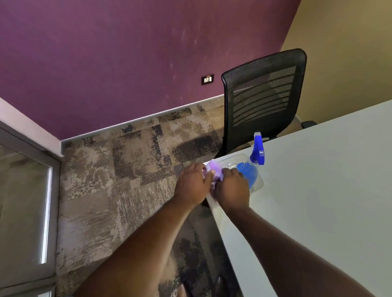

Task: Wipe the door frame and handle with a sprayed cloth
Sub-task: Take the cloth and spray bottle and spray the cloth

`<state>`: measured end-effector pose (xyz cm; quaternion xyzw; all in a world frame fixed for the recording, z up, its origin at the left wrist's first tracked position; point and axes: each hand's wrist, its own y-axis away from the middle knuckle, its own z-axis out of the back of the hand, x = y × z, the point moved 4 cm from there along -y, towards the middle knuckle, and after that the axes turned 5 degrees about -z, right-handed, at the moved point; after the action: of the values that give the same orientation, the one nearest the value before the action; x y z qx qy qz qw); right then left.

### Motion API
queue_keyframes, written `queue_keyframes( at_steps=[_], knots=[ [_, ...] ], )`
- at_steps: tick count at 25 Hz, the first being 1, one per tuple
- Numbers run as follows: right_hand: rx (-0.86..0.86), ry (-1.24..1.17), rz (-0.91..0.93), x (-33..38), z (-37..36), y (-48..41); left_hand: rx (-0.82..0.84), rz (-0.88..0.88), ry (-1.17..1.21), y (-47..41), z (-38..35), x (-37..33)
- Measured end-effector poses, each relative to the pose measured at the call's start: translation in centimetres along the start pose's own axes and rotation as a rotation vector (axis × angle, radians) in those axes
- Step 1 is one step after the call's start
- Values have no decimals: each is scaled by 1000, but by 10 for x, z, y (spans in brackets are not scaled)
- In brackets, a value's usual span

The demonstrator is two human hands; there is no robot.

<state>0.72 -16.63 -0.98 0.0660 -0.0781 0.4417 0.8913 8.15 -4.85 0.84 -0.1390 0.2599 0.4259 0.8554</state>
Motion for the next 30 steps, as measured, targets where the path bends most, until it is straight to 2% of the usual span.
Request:
queue_keyframes(
  at_steps=[4, 6, 10, 13, 18, 24, 27, 30],
  knots=[
    [-105, -97, 99, 13, 48, 13, -3, 223, 215, -4, 36, -15],
    [-166, -134, 177, 20, 74, 18, -11, 315, 407, -5, 57, -22],
    [-356, -235, 399, 32, 128, 31, -78, 376, 795, 0, 103, -37],
    [-446, -310, 485, 40, 162, 40, -149, 383, 998, 9, 130, -49],
    [-452, -472, 347, 27, 191, 45, -225, 354, 1191, 16, 171, -64],
    [-292, -484, 61, -19, 181, 35, -254, 342, 1402, 23, 196, -71],
    [-220, -460, -6, -35, 171, 30, -233, 275, 1397, 21, 200, -74],
    [-201, -514, -98, -44, 161, 23, -268, 280, 1304, 16, 202, -69]
  ],
)
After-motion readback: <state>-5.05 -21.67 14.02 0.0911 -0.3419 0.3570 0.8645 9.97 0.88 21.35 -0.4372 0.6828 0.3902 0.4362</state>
